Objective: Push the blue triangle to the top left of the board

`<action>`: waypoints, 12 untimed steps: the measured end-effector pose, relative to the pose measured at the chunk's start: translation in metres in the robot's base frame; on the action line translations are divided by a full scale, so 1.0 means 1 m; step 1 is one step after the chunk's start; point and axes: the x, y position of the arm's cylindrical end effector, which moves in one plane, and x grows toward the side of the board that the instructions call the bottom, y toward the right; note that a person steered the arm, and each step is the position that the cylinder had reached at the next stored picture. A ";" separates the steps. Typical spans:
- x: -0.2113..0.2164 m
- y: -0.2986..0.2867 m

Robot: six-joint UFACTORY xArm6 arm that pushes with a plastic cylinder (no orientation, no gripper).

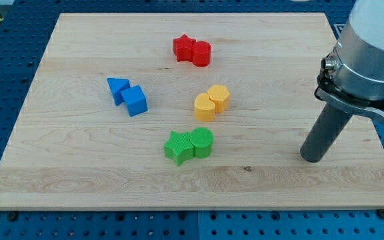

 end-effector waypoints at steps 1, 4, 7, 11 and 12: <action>0.000 0.000; 0.019 -0.065; 0.048 -0.196; -0.036 -0.277; -0.048 -0.324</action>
